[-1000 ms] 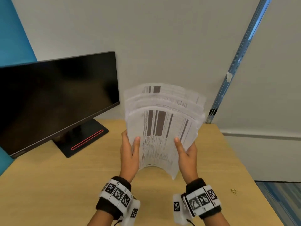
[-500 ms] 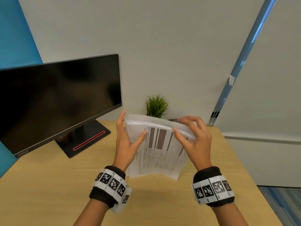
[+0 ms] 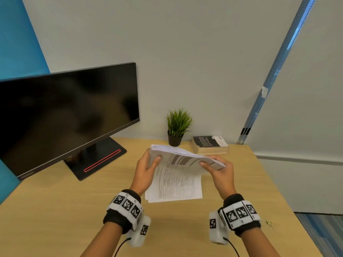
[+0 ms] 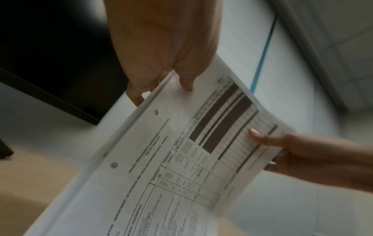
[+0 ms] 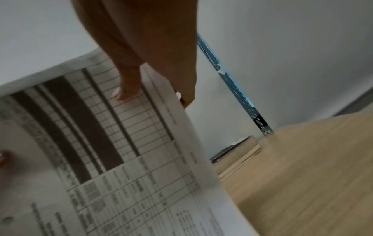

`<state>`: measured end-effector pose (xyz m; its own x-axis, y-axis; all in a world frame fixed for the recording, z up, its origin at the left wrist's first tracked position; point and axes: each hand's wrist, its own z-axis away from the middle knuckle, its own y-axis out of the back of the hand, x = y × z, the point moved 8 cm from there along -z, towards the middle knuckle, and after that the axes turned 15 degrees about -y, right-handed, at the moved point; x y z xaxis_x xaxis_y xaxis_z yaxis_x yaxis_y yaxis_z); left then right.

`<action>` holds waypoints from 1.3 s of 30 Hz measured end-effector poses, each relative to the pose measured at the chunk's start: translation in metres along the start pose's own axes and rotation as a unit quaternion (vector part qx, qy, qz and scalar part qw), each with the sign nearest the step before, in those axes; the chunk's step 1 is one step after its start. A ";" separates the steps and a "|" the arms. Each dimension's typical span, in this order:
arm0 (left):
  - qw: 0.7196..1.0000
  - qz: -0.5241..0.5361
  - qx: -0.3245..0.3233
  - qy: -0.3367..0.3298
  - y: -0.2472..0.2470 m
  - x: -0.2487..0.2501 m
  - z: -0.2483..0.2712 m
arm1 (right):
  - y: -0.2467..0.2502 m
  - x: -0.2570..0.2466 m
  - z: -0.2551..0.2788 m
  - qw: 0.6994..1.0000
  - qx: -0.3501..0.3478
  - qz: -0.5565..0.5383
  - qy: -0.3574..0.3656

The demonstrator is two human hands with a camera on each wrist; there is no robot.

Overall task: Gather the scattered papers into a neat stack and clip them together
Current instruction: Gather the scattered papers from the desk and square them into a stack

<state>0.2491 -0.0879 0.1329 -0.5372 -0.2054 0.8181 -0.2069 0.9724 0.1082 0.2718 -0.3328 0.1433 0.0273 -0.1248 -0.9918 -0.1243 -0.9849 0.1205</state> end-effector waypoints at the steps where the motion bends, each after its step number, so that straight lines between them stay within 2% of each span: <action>1: 1.000 -0.001 0.009 0.001 -0.003 0.000 0.001 | -0.002 0.001 -0.001 1.000 0.013 -0.016 -0.013; 5: 0.993 -0.045 0.099 -0.037 -0.002 0.021 -0.010 | -0.010 -0.028 0.005 0.993 0.053 -0.106 0.025; 8: 0.978 -0.110 0.152 -0.088 0.004 0.043 -0.015 | -0.017 -0.058 0.020 0.989 0.060 -0.108 0.084; 10: 0.983 -0.083 0.140 -0.090 0.008 0.046 -0.017 | -0.012 -0.061 0.025 0.986 0.078 -0.125 0.084; 11: 0.990 -0.066 0.104 -0.074 0.008 0.041 -0.016 | -0.005 -0.058 0.023 0.983 0.095 -0.143 0.067; 14: 0.992 -0.103 -0.069 -0.005 0.013 0.007 0.003 | 0.022 -0.028 0.014 0.966 0.156 -0.203 -0.034; 16: 0.982 -0.120 -0.133 0.065 0.029 -0.026 0.027 | 0.036 -0.002 0.010 0.950 0.171 -0.236 -0.109; 17: 0.979 -0.108 -0.138 0.102 0.036 -0.039 0.040 | 0.041 0.012 0.009 0.943 0.168 -0.249 -0.143; 18: 0.980 -0.079 -0.122 0.135 0.042 -0.049 0.053 | 0.044 0.027 0.011 0.935 0.165 -0.261 -0.176; 20: 0.975 0.027 -0.020 0.218 0.048 -0.071 0.085 | 0.046 0.061 0.019 0.917 0.166 -0.269 -0.241; 22: 0.930 0.149 0.076 0.328 0.038 -0.097 0.126 | 0.038 0.100 0.035 0.901 0.163 -0.261 -0.306; 23: 0.908 0.174 0.092 0.369 0.030 -0.107 0.147 | 0.033 0.120 0.044 0.895 0.156 -0.251 -0.334; 25: 0.901 0.162 0.085 0.394 0.024 -0.118 0.176 | 0.028 0.158 0.059 0.885 0.133 -0.217 -0.390; 27: 0.910 0.146 0.062 0.382 0.027 -0.120 0.188 | 0.027 0.181 0.068 0.882 0.053 -0.143 -0.445; 29: 0.921 0.151 0.019 0.358 0.036 -0.115 0.186 | 0.027 0.192 0.069 0.878 -0.102 -0.013 -0.468; 31: 0.931 0.130 -0.005 0.340 0.048 -0.109 0.177 | 0.022 0.191 0.071 0.860 -0.242 0.092 -0.440; 32: 0.938 0.117 -0.011 0.326 0.052 -0.105 0.170 | 0.018 0.187 0.070 0.859 -0.273 0.108 -0.419; 33: 0.946 0.109 -0.015 0.305 0.053 -0.098 0.160 | 0.013 0.180 0.066 0.871 -0.275 0.103 -0.394; 34: 0.955 0.103 -0.015 0.278 0.052 -0.088 0.148 | 0.009 0.171 0.060 0.895 -0.251 0.089 -0.359; 36: 0.977 0.073 0.000 0.202 0.048 -0.061 0.121 | 0.008 0.146 0.047 0.951 -0.152 0.033 -0.266; 37: 0.986 0.052 0.015 0.159 0.048 -0.047 0.108 | 0.008 0.134 0.042 0.970 -0.102 -0.001 -0.223; 39: 0.995 0.010 0.048 0.087 0.050 -0.023 0.087 | 0.004 0.113 0.039 0.984 -0.047 -0.063 -0.160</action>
<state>0.1806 -0.0445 0.0701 -0.3944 -0.1560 0.9056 -0.2799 0.9590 0.0433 0.2358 -0.3464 0.0299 -0.2793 0.0278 -0.9598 -0.0465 -0.9988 -0.0154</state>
